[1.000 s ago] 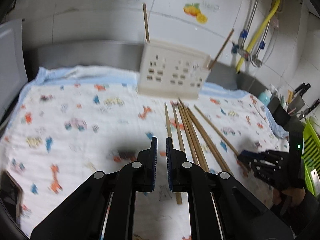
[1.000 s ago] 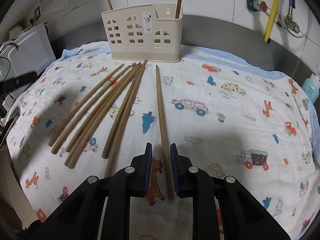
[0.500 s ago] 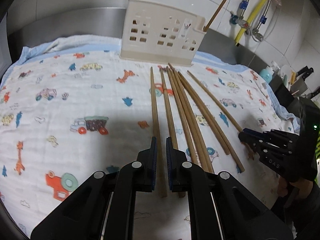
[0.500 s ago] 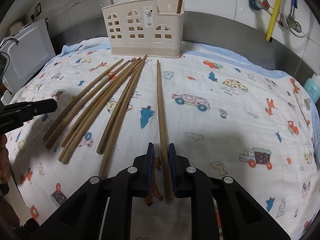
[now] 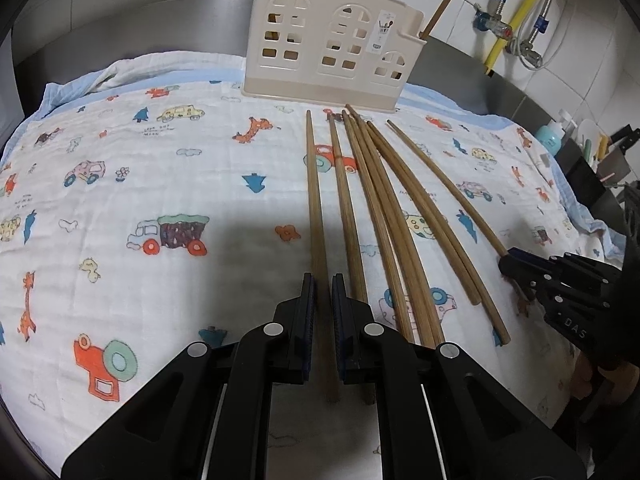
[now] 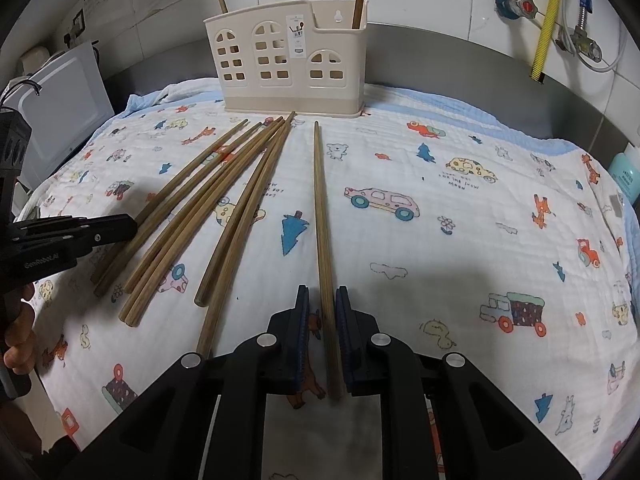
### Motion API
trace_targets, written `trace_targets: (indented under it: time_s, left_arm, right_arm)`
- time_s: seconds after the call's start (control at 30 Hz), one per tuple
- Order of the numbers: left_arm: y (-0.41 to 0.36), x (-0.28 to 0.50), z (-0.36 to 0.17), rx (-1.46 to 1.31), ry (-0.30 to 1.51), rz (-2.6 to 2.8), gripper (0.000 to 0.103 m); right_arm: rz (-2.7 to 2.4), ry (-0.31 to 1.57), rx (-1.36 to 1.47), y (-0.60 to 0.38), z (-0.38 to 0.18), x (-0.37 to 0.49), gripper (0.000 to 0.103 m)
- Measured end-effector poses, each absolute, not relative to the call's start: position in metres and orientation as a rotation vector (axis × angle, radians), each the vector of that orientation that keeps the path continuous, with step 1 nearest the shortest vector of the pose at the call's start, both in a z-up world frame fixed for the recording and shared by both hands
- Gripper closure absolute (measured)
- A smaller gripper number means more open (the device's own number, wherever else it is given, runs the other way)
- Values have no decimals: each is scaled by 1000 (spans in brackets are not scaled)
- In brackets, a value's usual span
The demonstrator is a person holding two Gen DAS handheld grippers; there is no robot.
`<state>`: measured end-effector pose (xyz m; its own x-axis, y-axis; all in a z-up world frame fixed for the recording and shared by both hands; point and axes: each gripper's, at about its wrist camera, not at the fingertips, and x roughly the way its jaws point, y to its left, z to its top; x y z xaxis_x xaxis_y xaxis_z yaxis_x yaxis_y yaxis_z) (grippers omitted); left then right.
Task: Organize utensils
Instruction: 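Move the left tool back to the chopsticks and grasp another one, then lift the chopstick upright with the left tool over the holder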
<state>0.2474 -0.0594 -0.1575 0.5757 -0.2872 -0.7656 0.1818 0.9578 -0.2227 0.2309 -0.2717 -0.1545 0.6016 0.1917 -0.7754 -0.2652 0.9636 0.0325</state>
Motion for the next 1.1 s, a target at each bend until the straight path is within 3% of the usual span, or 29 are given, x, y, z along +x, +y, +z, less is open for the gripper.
trace_targets:
  time_s: [0.73,1.1]
  left_arm:
    - [-65,245,-145,-45,907,-197,97]
    - [-38,228,-85,-94,712,-258,97]
  right_arm:
    - [239,859,-80,-273,-143,223,96]
    - [226,675,-92,-269,-71,210,97]
